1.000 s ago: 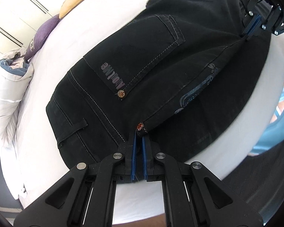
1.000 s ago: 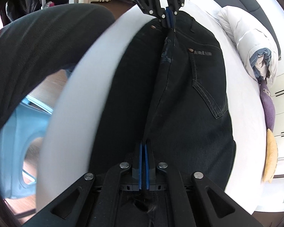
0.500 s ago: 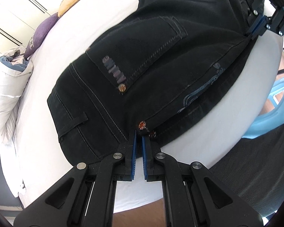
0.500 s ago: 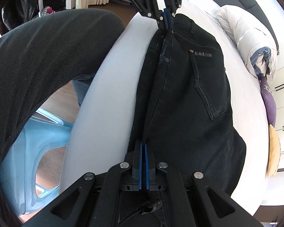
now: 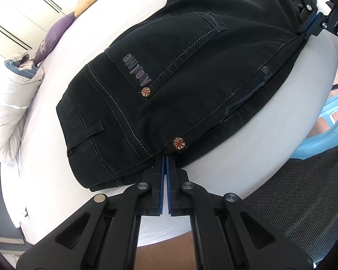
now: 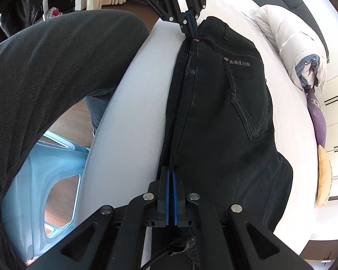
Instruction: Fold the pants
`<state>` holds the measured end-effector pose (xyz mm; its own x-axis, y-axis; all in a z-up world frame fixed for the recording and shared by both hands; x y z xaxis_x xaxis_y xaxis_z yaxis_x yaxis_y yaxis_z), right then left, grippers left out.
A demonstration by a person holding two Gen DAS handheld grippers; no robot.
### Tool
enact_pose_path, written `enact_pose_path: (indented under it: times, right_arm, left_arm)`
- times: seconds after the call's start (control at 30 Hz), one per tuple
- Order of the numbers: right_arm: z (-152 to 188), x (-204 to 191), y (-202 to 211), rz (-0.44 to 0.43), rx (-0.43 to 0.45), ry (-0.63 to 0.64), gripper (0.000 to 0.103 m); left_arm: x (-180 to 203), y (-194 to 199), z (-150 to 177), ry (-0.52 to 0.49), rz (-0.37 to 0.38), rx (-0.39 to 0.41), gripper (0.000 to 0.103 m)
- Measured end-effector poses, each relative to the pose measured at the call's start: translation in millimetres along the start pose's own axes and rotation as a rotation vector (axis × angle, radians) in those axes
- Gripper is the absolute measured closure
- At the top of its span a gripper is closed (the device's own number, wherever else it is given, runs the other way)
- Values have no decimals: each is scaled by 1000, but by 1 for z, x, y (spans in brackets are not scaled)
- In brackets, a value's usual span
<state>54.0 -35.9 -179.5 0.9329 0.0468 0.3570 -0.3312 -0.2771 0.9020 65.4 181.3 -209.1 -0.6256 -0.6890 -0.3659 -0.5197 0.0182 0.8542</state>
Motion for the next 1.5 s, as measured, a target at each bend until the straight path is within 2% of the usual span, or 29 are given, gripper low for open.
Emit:
enact_pose_path:
  times: [0.23, 0.37, 0.43, 0.5, 0.53, 0.57, 0.6, 0.63, 0.7, 0.77, 0.9, 1.0, 1.07, 1.1, 1.17, 1.2, 1.3, 1.4, 1.5]
  right_arm:
    - [2, -4, 2, -2, 4, -3, 99]
    - [7, 0, -10, -14, -19, -41, 96]
    - [6, 1, -12, -4, -8, -67, 94]
    - [6, 3, -11, 23, 4, -105, 86]
    - [7, 5, -10, 51, 10, -136, 72]
    - [9, 9, -7, 85, 13, -174, 54]
    - [10, 13, -2, 98, 20, -222, 46]
    - [13, 16, 4, 92, 34, -264, 33]
    - [19, 23, 23, 95, 97, -380, 29]
    - [33, 31, 43, 103, 157, -537, 28]
    - [89, 48, 85, 76, 300, -942, 28]
    - [159, 61, 116, 85, 400, -1255, 28]
    - [214, 67, 134, 107, 446, -1460, 28]
    - [242, 69, 142, 115, 459, -1564, 28]
    - [300, 72, 158, 145, 509, -1757, 28]
    - [335, 72, 171, 178, 576, -1863, 28]
    - [397, 75, 187, 229, 727, -2001, 28]
    - [440, 88, 180, 240, 767, -2069, 27]
    - [462, 110, 177, 308, 757, -2015, 27]
  left_arm:
    - [-2, -4, 2, 13, -3, 6, 103]
    - [-3, -14, 8, 8, -61, -12, 102]
    - [-7, -15, 8, 26, -57, -11, 102]
    - [-13, -14, 8, 41, -52, -50, 101]
    - [-20, -11, 7, 49, -62, -88, 101]
    - [-25, -8, 6, 62, -67, -109, 101]
    - [-29, -1, 5, 71, -66, -108, 101]
    - [-33, 7, 1, 75, -72, -95, 101]
    - [-42, 26, -16, 104, -105, -48, 101]
    - [-47, 41, -50, 177, -95, 36, 101]
    - [-29, 29, -106, 276, -14, 118, 101]
    - [-5, -11, -138, 313, 27, 88, 101]
    - [13, -53, -142, 383, 87, -1, 101]
    - [15, -66, -139, 403, 94, -26, 101]
    - [10, -74, -137, 504, 105, 0, 101]
    - [4, -75, -135, 556, 130, -6, 101]
    - [-14, -77, -128, 695, 236, -27, 101]
    - [-19, -81, -130, 736, 256, -56, 101]
    - [-18, -92, -137, 745, 244, -94, 101]
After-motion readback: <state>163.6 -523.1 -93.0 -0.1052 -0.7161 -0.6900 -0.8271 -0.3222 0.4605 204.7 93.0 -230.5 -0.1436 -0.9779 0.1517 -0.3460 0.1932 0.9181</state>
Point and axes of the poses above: each gripper's, at about its wrist camera, not at the fingertips, and y roughly against the way its jaws point, x to its right, z to its underside, the point moved 2 cm from there along -y, roughly the way its jaws point, and after that the axes turned 6 degrees about x, right-handed, at the moved point
